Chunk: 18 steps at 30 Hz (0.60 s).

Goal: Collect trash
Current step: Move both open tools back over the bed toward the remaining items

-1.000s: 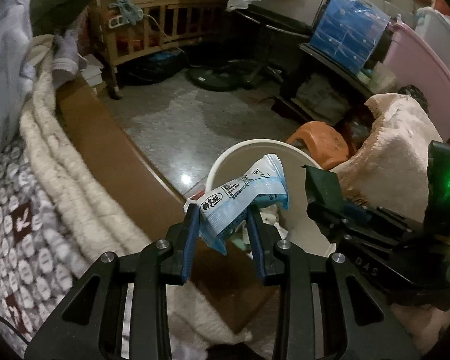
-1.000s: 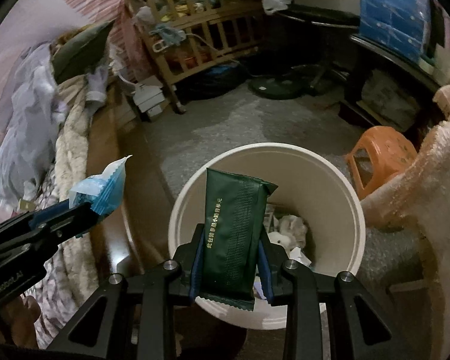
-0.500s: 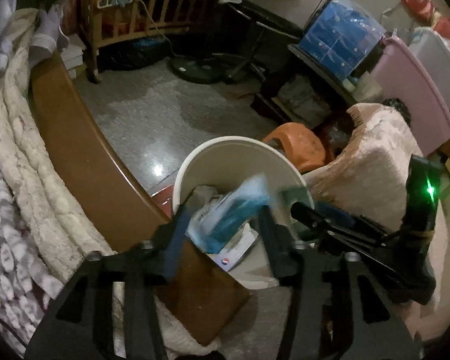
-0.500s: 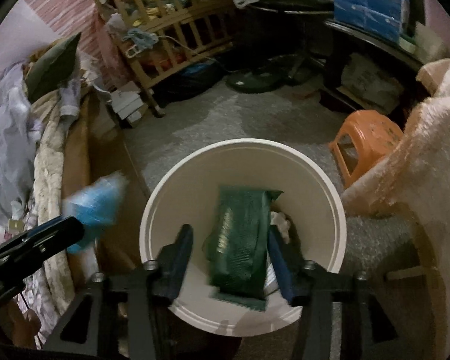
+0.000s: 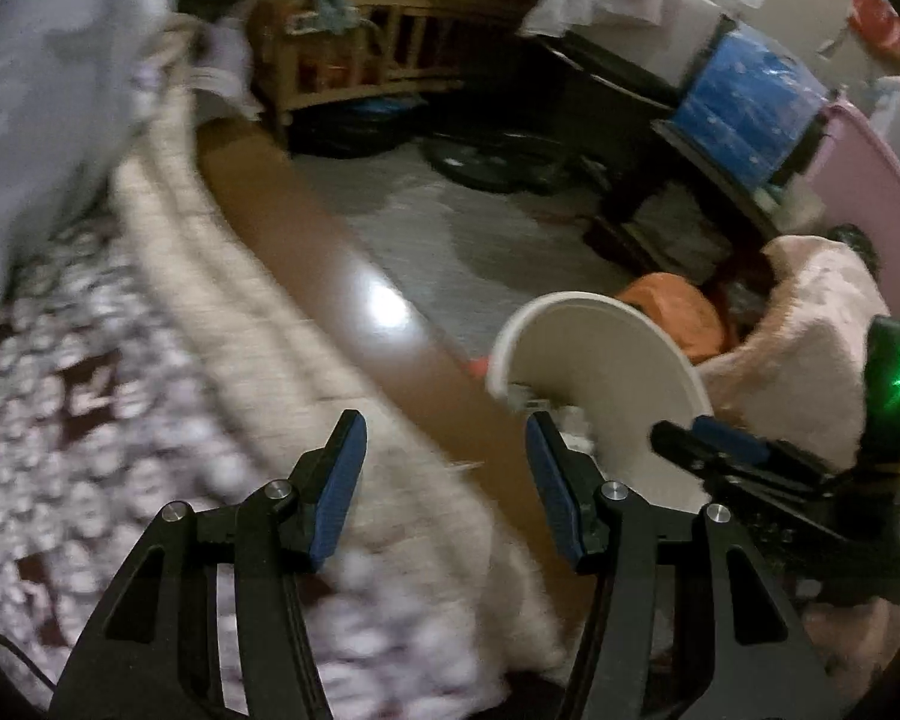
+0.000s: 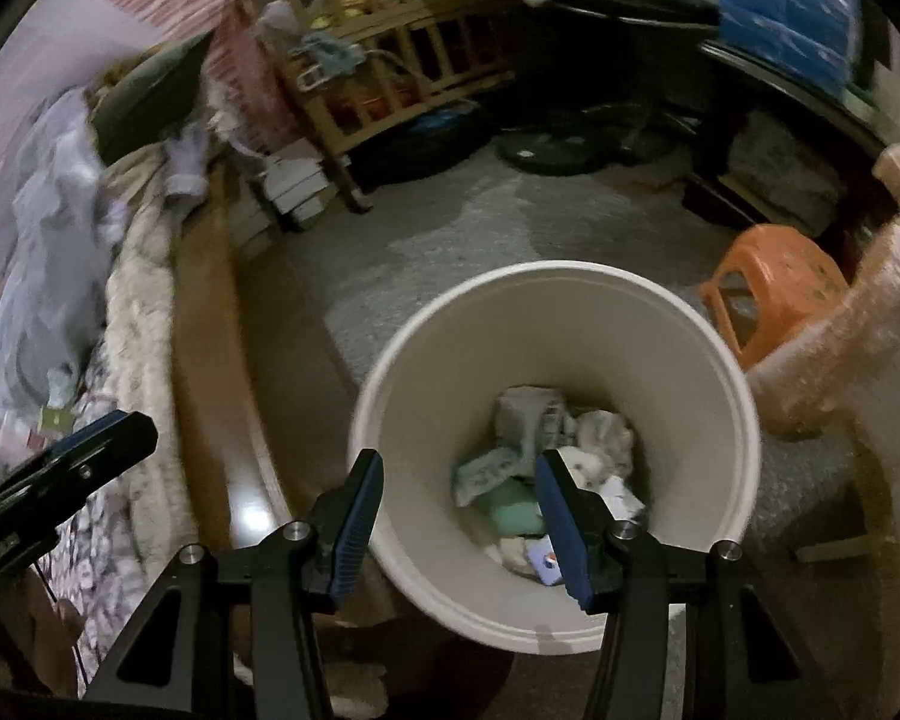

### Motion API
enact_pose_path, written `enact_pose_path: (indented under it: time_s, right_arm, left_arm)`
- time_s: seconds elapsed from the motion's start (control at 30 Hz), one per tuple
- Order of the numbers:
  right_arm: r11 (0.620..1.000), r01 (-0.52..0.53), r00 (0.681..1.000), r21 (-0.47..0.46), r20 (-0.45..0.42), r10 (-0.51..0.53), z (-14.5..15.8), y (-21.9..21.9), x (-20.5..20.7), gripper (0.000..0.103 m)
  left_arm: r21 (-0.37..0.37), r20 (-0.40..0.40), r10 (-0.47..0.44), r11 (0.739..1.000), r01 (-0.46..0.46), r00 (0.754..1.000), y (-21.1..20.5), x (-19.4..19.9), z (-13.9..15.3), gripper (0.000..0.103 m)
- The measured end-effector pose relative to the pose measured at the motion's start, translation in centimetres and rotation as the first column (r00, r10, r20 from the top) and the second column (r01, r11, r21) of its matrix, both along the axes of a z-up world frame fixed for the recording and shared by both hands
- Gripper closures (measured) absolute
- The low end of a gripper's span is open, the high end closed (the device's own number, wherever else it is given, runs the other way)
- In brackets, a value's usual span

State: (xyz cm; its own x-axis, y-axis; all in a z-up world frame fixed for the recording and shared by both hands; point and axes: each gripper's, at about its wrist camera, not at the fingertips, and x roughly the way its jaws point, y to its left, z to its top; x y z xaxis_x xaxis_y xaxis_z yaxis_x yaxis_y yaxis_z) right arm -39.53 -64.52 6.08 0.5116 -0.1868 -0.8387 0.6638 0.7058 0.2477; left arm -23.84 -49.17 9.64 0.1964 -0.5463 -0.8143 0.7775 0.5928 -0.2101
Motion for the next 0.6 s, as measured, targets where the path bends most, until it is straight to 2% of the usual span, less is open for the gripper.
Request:
enact_pose_path:
  time_s: [0.2,0.37,0.47,0.6]
  right_arm:
    - [0.991,-0.132,0.991,-0.029,0.029,0.133,1.7,4.5,4.6,0.053]
    - [0.964,-0.264,0.964,-0.028,0.037,0.265,2.1,8.7,9.5,0.053]
    - [0.942,-0.332,0.942,-0.038,0.038,0.334,2.4,11.6,12.4,0.053]
    - [0.918,-0.396,0.917,-0.036,0.046,0.397,2.5,14.5,15.5,0.053]
  left_arm:
    - [0.027,0.037,0.122,0.992,-0.123,0.992,6.2,3.8,-0.4,0.049]
    - [0.066,0.056,0.25,0.965,-0.253,0.967,12.5,8.3,-1.0,0.049]
    - [0.058,0.04,0.357,0.931,-0.359,0.933,16.6,12.2,-0.8,0.049]
    - [0.03,0.032,0.472,0.881,-0.473,0.881,19.3,17.4,0.0,0.049]
